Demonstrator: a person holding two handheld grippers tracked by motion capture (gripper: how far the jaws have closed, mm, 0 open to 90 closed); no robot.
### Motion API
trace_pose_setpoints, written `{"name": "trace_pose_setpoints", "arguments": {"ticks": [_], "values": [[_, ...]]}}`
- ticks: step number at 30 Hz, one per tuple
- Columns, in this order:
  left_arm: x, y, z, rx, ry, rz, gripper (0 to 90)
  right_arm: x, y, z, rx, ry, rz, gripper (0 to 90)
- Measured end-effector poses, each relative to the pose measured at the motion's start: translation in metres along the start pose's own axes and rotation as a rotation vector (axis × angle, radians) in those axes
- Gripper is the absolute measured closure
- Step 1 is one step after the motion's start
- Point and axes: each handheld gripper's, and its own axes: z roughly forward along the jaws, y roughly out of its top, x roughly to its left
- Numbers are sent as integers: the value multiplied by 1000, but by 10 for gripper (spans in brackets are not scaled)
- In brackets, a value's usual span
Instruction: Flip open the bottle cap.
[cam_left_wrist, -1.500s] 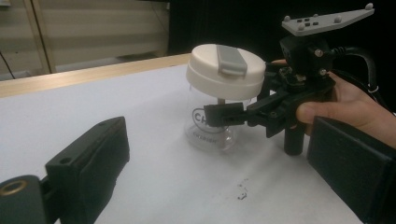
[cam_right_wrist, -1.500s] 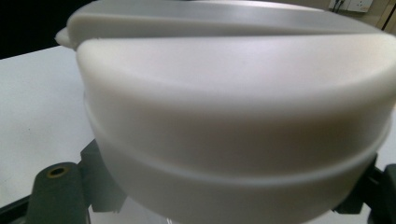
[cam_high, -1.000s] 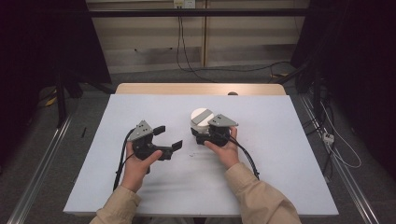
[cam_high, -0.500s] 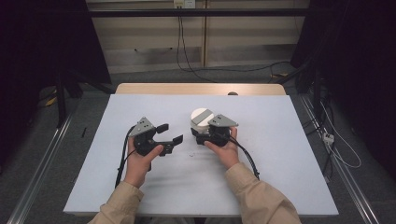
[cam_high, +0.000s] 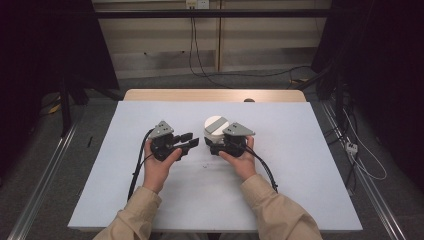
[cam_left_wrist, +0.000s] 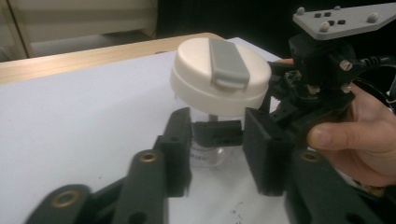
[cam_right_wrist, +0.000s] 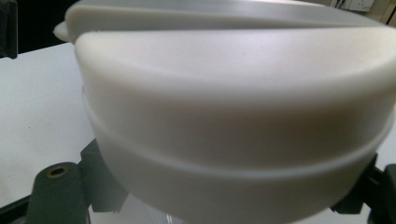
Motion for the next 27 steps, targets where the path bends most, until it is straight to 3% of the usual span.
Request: {"name": "trace_pose_setpoints", "arguments": {"ticks": [9,12,27], "values": [[-1,6,12,39,-37,-1,864,0,0,0,3,0,0,185],[-2,8,16,47,-41,8,900,0,0,0,3,0,-1,185],[-2,9,27,87,-23,20,900,0,0,0,5,1,-1,185]]}}
